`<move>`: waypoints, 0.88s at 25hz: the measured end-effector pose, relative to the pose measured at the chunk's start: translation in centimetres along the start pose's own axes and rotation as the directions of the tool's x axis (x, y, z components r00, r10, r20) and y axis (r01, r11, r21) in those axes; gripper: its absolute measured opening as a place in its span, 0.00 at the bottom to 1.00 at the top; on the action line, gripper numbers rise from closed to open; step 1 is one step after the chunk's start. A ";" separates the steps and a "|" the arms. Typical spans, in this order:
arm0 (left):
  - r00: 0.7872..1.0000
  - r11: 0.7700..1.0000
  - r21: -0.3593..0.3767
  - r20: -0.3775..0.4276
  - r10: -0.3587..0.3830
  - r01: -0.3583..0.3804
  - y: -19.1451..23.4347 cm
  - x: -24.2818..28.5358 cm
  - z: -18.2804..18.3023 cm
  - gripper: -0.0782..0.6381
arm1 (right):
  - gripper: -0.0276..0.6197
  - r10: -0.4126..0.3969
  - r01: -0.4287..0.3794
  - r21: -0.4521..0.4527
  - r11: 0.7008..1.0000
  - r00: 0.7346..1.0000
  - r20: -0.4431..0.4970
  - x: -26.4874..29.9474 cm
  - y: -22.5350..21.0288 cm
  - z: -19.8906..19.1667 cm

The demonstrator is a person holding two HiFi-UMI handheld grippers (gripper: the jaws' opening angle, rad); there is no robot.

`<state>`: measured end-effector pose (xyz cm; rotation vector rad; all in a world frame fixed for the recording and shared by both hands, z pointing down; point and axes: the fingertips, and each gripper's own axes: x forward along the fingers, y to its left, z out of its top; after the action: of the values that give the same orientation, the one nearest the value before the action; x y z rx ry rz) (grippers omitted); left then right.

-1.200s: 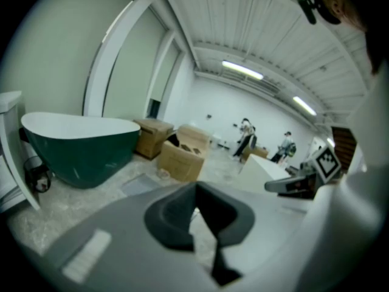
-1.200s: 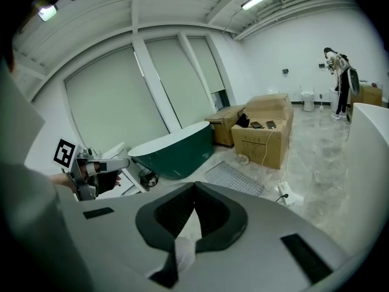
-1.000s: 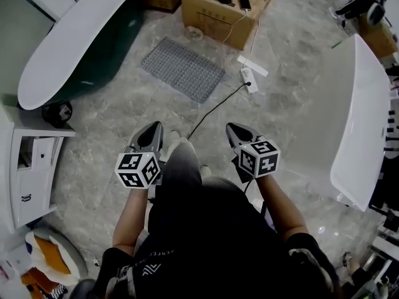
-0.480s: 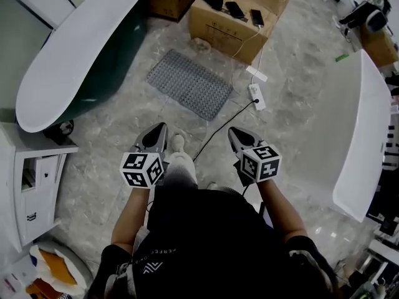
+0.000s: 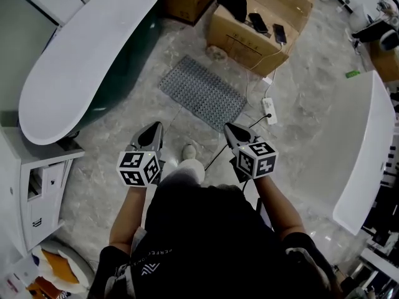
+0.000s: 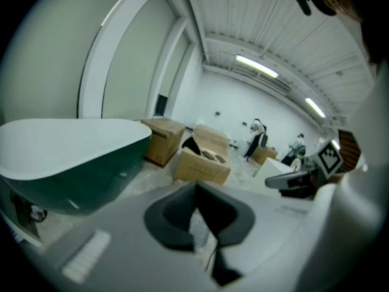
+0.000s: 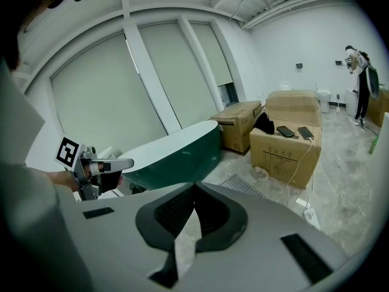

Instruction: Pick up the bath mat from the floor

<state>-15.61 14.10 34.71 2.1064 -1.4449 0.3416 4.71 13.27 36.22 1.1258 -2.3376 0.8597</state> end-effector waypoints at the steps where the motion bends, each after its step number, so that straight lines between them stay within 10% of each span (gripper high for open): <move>1: 1.000 1.000 -0.003 -0.003 0.002 -0.002 0.7 0.3 0.3 0.12 | 0.04 0.000 0.000 -0.001 1.000 1.000 -0.004 0.7 0.0 0.5; 22: 0.996 0.995 -0.064 -0.021 0.081 -0.083 7.6 7.6 5.4 0.12 | 0.04 0.091 -0.095 -0.051 0.994 0.993 -0.077 12.3 -1.9 9.1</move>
<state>-20.19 3.09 36.47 1.9919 -1.5145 0.3406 -1.90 -0.65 37.48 0.9528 -2.3529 0.8501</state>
